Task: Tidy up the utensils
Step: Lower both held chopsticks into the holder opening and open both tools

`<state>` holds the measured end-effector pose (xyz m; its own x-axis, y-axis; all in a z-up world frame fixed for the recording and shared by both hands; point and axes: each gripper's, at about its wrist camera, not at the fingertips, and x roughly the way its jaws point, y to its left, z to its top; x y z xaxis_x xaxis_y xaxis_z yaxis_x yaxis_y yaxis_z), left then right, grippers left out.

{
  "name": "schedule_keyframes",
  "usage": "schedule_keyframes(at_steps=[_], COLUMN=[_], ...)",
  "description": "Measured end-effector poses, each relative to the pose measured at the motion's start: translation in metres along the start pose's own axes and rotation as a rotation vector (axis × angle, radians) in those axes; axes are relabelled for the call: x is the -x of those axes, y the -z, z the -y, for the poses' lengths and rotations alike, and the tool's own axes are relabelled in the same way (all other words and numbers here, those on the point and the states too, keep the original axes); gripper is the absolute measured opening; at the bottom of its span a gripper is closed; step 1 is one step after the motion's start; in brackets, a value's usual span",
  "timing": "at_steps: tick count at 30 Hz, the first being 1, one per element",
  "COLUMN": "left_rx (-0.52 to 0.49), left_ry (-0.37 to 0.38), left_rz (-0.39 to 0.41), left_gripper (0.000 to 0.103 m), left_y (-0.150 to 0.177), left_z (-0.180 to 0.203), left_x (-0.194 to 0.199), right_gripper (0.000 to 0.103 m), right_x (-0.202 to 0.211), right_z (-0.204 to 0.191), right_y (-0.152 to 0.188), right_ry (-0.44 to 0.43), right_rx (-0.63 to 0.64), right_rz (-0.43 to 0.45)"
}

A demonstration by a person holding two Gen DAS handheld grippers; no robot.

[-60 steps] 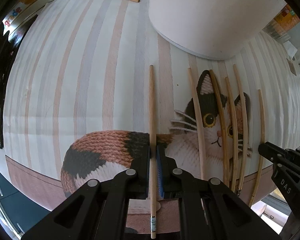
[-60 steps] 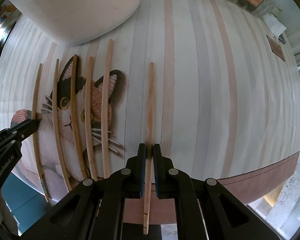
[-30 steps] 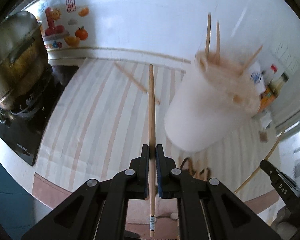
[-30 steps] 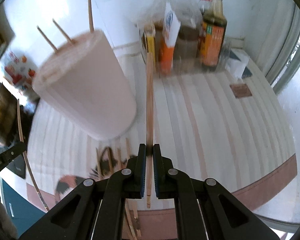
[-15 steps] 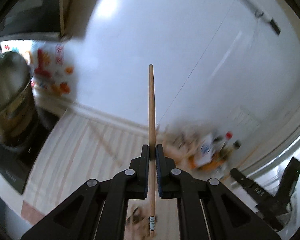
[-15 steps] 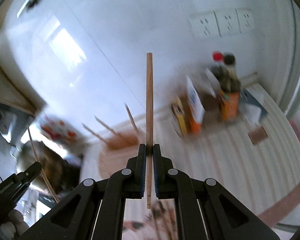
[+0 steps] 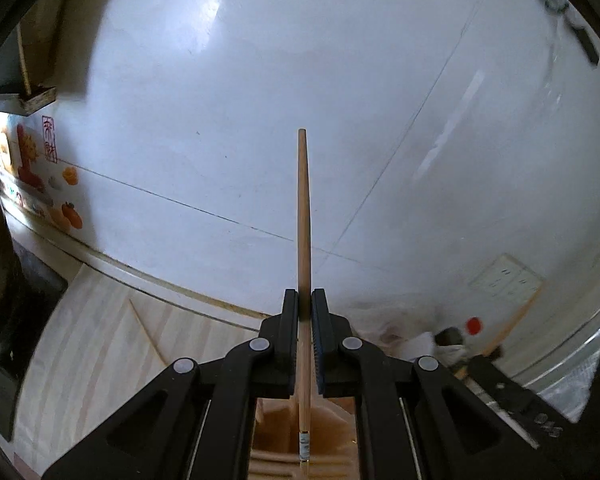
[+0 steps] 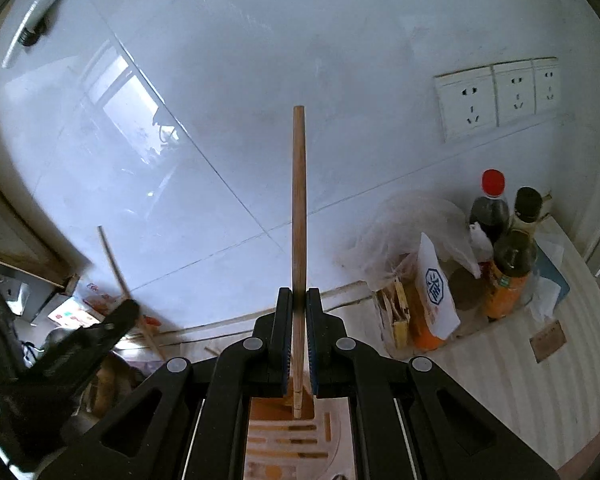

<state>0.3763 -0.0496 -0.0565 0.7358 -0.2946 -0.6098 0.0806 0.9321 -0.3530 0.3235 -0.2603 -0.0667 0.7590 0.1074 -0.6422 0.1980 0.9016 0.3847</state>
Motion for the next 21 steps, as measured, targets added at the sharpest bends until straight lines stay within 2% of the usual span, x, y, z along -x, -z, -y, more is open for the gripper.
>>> schedule_keyframes(at_steps=[5, 11, 21], left_rx=[-0.087, -0.143, -0.18], left_ry=[-0.048, -0.077, -0.064], left_rz=[0.039, 0.045, 0.071], left_gripper=[0.004, 0.005, 0.004], left_y=[0.01, 0.019, 0.021], left_z=[0.012, 0.016, 0.019], left_x=[-0.015, -0.019, -0.003], right_gripper=[0.007, 0.007, 0.007], right_x=[-0.015, -0.026, -0.027], right_z=[0.002, 0.002, -0.001], right_y=[0.005, 0.014, 0.027], right_ry=[0.007, 0.019, 0.012], right_rx=[0.017, 0.053, 0.092], right_rz=[-0.002, -0.019, -0.043])
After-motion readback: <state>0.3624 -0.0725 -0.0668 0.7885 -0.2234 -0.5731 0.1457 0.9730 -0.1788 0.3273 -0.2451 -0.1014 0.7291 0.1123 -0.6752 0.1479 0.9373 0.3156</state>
